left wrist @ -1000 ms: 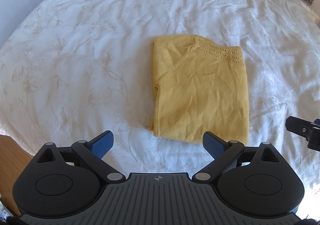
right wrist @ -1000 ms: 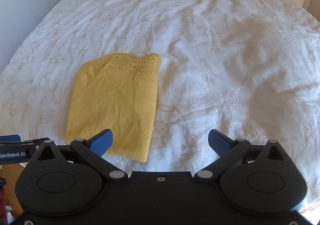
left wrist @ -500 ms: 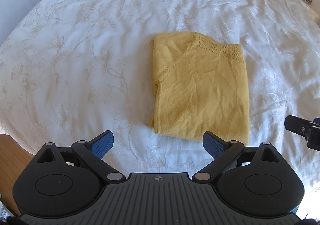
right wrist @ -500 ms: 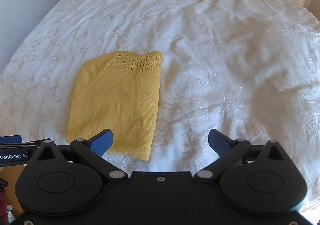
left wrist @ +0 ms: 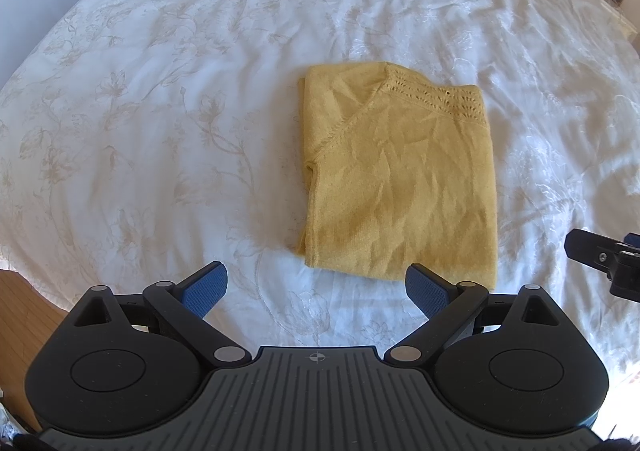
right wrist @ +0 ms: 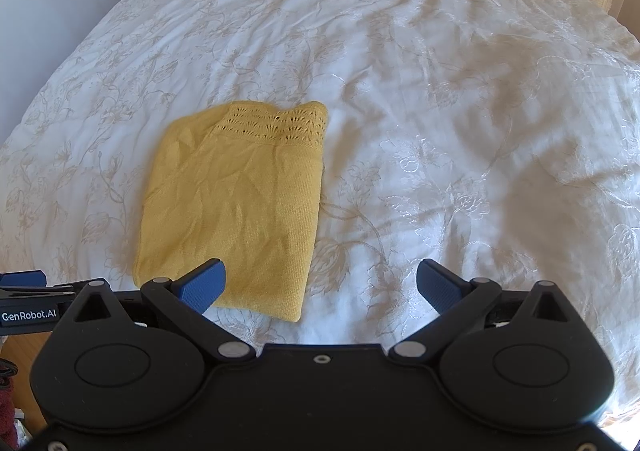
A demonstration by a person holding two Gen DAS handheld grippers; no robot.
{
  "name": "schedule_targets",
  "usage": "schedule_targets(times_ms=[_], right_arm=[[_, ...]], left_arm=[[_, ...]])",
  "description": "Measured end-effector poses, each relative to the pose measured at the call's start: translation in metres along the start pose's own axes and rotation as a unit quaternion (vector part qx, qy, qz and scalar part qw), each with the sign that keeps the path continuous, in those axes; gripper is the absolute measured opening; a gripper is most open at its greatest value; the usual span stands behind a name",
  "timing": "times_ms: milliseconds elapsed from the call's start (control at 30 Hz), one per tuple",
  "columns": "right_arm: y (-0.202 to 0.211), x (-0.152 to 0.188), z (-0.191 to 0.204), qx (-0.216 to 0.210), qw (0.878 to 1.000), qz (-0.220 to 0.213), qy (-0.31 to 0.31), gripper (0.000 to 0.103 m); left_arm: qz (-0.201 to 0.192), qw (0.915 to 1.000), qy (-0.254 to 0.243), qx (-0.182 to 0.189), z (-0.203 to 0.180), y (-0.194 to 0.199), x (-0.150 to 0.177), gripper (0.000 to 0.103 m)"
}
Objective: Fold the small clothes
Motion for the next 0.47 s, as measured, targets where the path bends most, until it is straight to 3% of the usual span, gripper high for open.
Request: schedule_targets(times_ms=[467], right_arm=[[-0.0038,-0.0031,-0.0007,-0.004,1.0,0.005,0.002,0.101]], left_arm=[[0.001,1.0,-0.008,0.0,-0.0042,-0.0015,-0.0037,0.097]])
Point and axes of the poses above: each gripper's, at about its wrist camera, not at the fingertips, and y roughly against the way its jaws point, z to its left, x to its underside, the point moved 3 cm from there along -y, roughly the way its jaws point, and after that the axes turned 5 degrees about -y, right-handed, at the moved point
